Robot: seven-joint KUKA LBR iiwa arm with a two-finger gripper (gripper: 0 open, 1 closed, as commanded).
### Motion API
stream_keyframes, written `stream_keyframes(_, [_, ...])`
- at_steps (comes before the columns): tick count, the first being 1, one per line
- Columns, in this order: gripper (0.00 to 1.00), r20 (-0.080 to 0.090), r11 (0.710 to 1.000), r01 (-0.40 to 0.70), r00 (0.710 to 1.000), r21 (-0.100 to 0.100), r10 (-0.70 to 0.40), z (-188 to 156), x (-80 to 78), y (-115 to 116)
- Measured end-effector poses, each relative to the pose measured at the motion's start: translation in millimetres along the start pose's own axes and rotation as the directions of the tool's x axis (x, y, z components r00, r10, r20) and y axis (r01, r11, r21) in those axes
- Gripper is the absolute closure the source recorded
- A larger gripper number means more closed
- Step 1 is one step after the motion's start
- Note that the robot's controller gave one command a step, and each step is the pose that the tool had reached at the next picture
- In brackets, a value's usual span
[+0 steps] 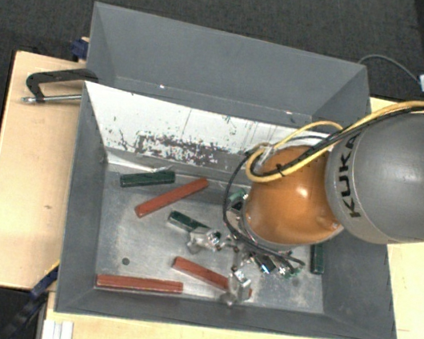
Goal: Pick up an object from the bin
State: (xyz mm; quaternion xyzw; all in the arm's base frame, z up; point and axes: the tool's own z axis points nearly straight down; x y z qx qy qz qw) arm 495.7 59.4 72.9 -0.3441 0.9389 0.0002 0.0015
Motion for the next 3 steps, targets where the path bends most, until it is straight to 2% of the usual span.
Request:
stream_keyframes(1, [1.0, 0.004, 0.998, -0.056, 0.998, 0.0, 0.056, -1.2, -12.7, 16.0])
stream_keyframes(2, [1.0, 0.001, 0.997, -0.071, 0.997, 0.0, 0.071, -1.0, -8.0, 12.1])
stream_keyframes(3, [1.0, 0.003, 0.987, -0.159, 0.987, 0.001, 0.159, -142.2, -26.5, 21.2])
